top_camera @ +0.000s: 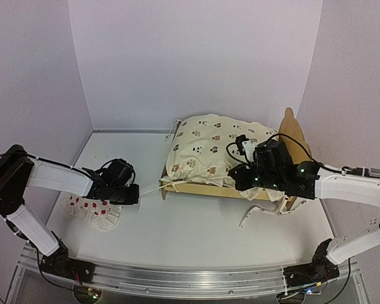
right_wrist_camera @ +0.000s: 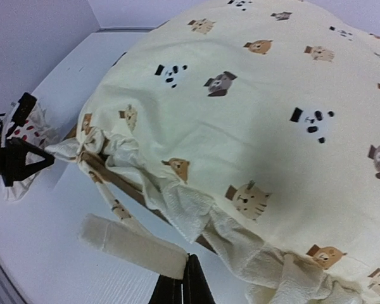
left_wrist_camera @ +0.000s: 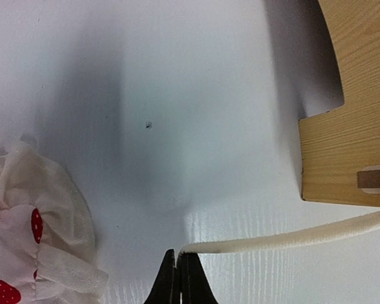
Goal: Set up the pet bed
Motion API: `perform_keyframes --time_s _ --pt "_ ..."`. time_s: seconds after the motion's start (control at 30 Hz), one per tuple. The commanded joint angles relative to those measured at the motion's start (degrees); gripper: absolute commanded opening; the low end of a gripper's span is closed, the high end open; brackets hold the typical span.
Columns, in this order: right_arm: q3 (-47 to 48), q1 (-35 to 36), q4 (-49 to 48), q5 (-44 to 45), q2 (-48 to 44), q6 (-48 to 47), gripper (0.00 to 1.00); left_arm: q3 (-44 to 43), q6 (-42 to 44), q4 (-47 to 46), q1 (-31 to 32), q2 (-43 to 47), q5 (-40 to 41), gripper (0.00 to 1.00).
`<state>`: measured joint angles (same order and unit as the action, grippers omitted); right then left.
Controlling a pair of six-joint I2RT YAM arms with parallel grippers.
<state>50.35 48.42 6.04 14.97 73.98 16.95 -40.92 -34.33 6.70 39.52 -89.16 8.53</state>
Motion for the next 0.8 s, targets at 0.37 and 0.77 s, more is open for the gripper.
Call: perform_keyframes --time_s 0.37,0.77 --pt "14.2 3.6 19.1 -8.9 7.2 -7.4 0.79 -3.5 1.2 13.1 0.0 8.9 4.7 0.44" --pt "32.7 -8.3 43.4 20.8 0.2 -6.4 0.98 -16.8 8.0 11.6 9.0 3.5 8.6 0.82"
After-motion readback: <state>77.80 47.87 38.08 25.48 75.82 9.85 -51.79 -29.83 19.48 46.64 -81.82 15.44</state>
